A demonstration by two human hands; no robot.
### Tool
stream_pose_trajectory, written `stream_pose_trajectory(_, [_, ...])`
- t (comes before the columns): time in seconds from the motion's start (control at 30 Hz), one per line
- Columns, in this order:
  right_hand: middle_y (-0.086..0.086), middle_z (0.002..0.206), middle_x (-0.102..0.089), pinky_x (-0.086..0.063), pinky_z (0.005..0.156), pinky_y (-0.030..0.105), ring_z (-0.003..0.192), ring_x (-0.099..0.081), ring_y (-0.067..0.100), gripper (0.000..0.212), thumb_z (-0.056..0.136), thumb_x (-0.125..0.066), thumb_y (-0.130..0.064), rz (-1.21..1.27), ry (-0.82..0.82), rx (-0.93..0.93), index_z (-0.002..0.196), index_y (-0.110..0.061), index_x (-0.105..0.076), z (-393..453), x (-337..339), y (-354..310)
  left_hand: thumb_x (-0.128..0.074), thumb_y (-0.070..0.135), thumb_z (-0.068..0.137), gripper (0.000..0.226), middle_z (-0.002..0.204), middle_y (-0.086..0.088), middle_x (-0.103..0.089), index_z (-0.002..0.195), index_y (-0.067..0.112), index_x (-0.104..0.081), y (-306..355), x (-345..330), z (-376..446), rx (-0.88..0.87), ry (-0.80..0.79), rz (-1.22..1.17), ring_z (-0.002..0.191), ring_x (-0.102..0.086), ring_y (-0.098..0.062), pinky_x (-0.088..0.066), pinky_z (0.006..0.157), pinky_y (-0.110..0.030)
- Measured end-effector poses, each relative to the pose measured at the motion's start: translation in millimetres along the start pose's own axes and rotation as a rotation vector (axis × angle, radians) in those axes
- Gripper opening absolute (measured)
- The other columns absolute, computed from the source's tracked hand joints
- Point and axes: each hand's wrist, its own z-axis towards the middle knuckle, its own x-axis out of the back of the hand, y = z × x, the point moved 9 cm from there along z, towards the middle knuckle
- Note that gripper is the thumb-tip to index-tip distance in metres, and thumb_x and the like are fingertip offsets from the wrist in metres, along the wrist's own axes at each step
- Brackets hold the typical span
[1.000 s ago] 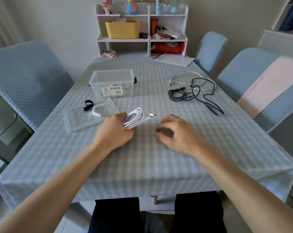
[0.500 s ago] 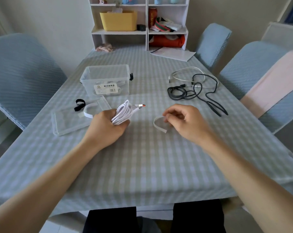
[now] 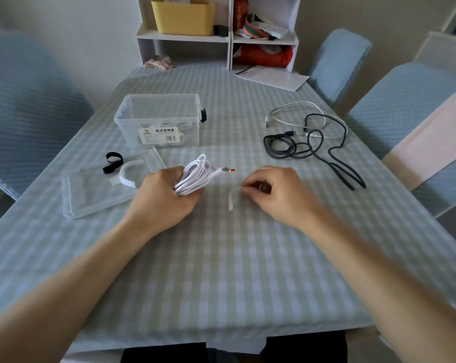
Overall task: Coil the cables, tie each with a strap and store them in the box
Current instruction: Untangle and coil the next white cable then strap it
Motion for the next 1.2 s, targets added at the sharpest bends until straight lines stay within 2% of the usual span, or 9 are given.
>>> stream_pose_trajectory(0.13, [-0.001,0.061,-0.066,-0.048,0.056,0.029,0.055,-0.062,0.012,0.008,0.091,-0.068,-0.021,0.108,0.054,-0.13,0.091,-0.024,-0.061,-6.9,3.2,7.9,-0.068,0.036,0.084,0.032,0.049,0.004,-0.05,0.066,0.014,-0.053,1.9,-3.4,-3.4,-0.01,-0.014,0.043,0.047,-0.047,-0.012,-0.036,0.048,-0.026])
stream_pose_trajectory(0.23, [0.001,0.058,-0.068,-0.043,0.048,0.018,0.05,-0.062,0.006,0.009,0.093,-0.067,-0.021,0.133,0.042,-0.189,0.095,-0.022,-0.058,-10.4,6.0,10.9,-0.069,0.036,0.084,0.034,0.051,0.002,-0.051,0.065,0.014,-0.053,5.4,-3.9,-3.4,-0.043,-0.008,0.037,0.052,-0.05,-0.019,-0.039,0.051,-0.03])
stream_pose_trajectory(0.4, [-0.008,0.051,-0.064,-0.038,0.049,0.011,0.045,-0.053,0.005,0.007,0.091,-0.069,-0.018,0.135,0.07,-0.183,0.095,-0.017,-0.063,-13.9,8.7,10.6,-0.069,0.034,0.084,0.032,0.052,0.001,-0.052,0.066,0.014,-0.052,6.2,-5.5,-6.1,-0.077,-0.005,0.061,0.057,-0.053,-0.026,-0.045,0.056,-0.036])
stream_pose_trajectory(0.57, [0.002,0.047,-0.058,-0.035,0.045,0.02,0.041,-0.039,0.012,0.012,0.09,-0.064,-0.007,0.233,0.093,-0.193,0.092,-0.017,-0.057,-18.9,14.8,12.6,-0.069,0.034,0.084,0.033,0.051,0.002,-0.05,0.065,0.013,-0.052,4.3,-5.0,-5.5,-0.067,-0.004,0.052,0.055,-0.05,-0.025,-0.045,0.055,-0.036])
stream_pose_trajectory(0.67, [0.008,0.049,-0.058,-0.034,0.048,0.014,0.041,-0.041,0.012,0.009,0.089,-0.063,-0.005,0.199,0.128,-0.181,0.088,-0.014,-0.059,-20.6,18.8,13.8,-0.07,0.031,0.084,0.034,0.05,0.003,-0.049,0.063,0.014,-0.049,6.2,-4.4,-6.1,-0.072,0.007,0.05,0.054,-0.049,-0.023,-0.041,0.054,-0.034])
stream_pose_trajectory(0.8, [0.0,0.059,-0.069,-0.042,0.051,0.022,0.052,-0.059,0.02,0.009,0.087,-0.065,-0.008,0.197,0.138,-0.225,0.082,-0.015,-0.067,-21.1,17.9,19.3,-0.07,0.031,0.084,0.036,0.05,0.002,-0.047,0.063,0.014,-0.047,8.0,-4.0,-8.0,-0.077,0.012,0.066,0.053,-0.047,-0.021,-0.037,0.052,-0.032])
stream_pose_trajectory(0.87, [-0.007,0.066,-0.072,-0.046,0.054,0.018,0.062,-0.066,0.011,0.009,0.088,-0.066,-0.011,0.179,0.138,-0.22,0.083,-0.017,-0.072,-22.7,17.5,16.4,-0.07,0.031,0.084,0.037,0.05,0.002,-0.047,0.062,0.015,-0.045,8.7,-3.4,-9.1,-0.086,0.017,0.075,0.054,-0.048,-0.021,-0.036,0.051,-0.031])
stream_pose_trajectory(1.03, [-0.01,0.087,-0.074,-0.041,0.063,0.004,0.065,-0.058,-0.015,0.014,0.089,-0.072,-0.016,0.155,0.072,-0.165,0.102,-0.018,-0.077,-28.0,11.3,4.2,-0.07,0.025,0.082,0.031,0.051,0.002,-0.05,0.064,0.015,-0.047,11.5,-3.1,-12.5,-0.106,0.018,0.138,0.054,-0.051,-0.023,-0.041,0.051,-0.033])
stream_pose_trajectory(1.2, [-0.016,0.085,-0.065,-0.037,0.077,0.007,0.086,-0.053,0.003,0.017,0.091,-0.071,-0.024,-0.002,0.004,-0.018,0.106,-0.027,-0.077,-30.2,-4.9,-13.7,-0.066,0.016,0.077,0.019,0.056,0.001,-0.055,0.066,0.016,-0.05,14.5,-3.0,-13.7,-0.117,-0.004,0.196,0.056,-0.054,-0.025,-0.036,0.048,-0.028])
